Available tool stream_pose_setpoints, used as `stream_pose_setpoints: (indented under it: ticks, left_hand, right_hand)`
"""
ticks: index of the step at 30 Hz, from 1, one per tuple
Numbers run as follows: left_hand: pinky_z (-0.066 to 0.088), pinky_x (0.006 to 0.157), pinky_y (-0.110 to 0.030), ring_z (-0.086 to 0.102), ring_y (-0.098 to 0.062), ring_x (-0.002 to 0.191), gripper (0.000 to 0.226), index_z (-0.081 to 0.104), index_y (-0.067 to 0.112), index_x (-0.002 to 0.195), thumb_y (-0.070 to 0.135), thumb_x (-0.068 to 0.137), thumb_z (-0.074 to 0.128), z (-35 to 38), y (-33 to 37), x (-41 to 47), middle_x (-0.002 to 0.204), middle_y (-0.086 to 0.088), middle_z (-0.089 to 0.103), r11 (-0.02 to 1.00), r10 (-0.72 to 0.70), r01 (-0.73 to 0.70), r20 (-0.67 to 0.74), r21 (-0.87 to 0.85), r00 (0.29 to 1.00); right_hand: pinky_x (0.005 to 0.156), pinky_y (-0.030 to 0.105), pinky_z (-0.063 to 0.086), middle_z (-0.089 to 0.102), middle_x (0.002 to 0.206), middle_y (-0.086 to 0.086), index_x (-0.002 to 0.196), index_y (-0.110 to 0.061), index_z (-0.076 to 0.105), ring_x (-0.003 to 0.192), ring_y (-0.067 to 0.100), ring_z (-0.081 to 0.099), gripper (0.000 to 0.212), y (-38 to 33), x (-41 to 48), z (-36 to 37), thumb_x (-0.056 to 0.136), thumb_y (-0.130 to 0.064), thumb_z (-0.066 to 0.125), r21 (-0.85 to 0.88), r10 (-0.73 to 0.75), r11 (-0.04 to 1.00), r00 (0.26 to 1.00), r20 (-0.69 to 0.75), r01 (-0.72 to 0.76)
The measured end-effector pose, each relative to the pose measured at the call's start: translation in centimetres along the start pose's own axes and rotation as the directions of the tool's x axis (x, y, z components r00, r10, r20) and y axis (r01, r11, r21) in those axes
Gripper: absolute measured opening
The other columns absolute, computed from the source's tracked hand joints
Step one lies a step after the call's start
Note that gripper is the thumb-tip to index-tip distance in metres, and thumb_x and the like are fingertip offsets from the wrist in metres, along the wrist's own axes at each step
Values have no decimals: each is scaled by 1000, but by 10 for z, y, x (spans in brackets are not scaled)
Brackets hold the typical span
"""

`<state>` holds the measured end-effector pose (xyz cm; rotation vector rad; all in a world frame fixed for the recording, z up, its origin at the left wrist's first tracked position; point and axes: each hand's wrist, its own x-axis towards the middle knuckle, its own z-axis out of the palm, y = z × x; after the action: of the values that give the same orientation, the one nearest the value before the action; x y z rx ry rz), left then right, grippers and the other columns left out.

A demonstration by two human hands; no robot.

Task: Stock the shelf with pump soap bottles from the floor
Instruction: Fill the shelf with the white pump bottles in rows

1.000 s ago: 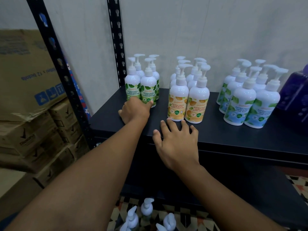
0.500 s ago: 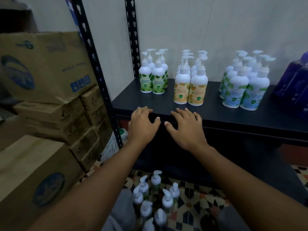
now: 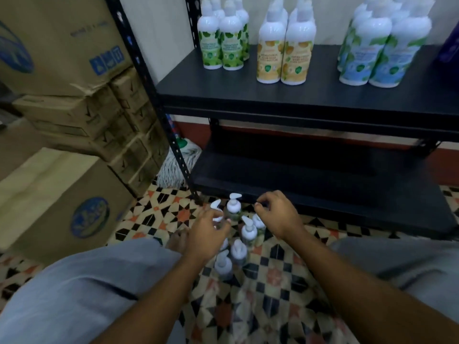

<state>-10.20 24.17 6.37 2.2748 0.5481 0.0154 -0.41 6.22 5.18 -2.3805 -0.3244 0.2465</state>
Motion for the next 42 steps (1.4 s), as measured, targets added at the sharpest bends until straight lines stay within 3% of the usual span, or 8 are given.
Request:
stream_pose_setpoints:
  ticks: [4,7,12,16,20,28,33,42]
  left_hand:
    - [38,66,-3,64,-15,84,17,67,17,102,27,90,73,31,-21,4,80,14,56,996,12,-24,136,87,991]
    - [46,72,-27,63,-19,83,33,63,9,96,29,80,83,62,-32,28,82,5,61,998,12,-28,244,61,970]
    - [35,65,-22,53,-12,76,37,61,15,99,36,77,83,107,-40,74,78,12,55,980,109,-165,399,109,911]
    - [48,68,-24,64,-10,79,49,66,19,95,54,68,86,137,-55,111,86,8,69,987,-28,-54,497,151,867]
    - [57,93,-38,68,-19,101,104,62,22,118,73,31,86,154,-66,135,109,1,70,975,-162,63,486,214,859]
    - [38,66,-10,57,-11,90,97,48,31,111,63,25,78,162,-65,153,101,9,59,985,-150,79,521,156,840]
    - [43,69,-11,56,-2,83,90,51,35,106,63,24,74,168,-68,152,94,15,59,988,-135,70,552,138,823]
    - [58,84,-37,69,-23,94,62,62,26,100,43,47,90,164,-60,151,102,-2,71,973,-182,88,478,212,859]
  right_hand:
    - [80,35,49,63,106,5,102,-16,69,95,24,61,22,42,1,18,92,-33,60,34,178,983,983,41,-180]
    - [80,35,51,69,99,10,100,-7,70,92,27,63,28,71,5,34,93,-33,63,47,249,966,963,106,-255]
    - [83,32,50,65,115,8,126,-18,63,99,25,63,38,115,28,63,92,-35,67,8,341,936,913,225,-352]
    - [89,36,52,65,124,10,135,-19,58,110,28,62,48,137,51,78,90,-28,71,5,287,954,918,273,-300]
    - [96,36,49,63,137,10,145,-22,52,123,31,60,63,149,75,88,86,-23,74,-11,224,972,908,355,-235]
    - [87,35,48,64,127,10,142,-25,52,118,30,55,65,159,112,106,81,-19,74,-165,118,985,879,461,-46]
    - [86,42,54,62,123,15,143,-23,50,109,36,62,70,166,114,116,79,-27,77,-169,80,986,920,383,-15]
    - [90,42,52,67,122,6,131,-21,59,108,28,63,63,175,92,84,75,-43,76,-9,169,985,939,299,-174]
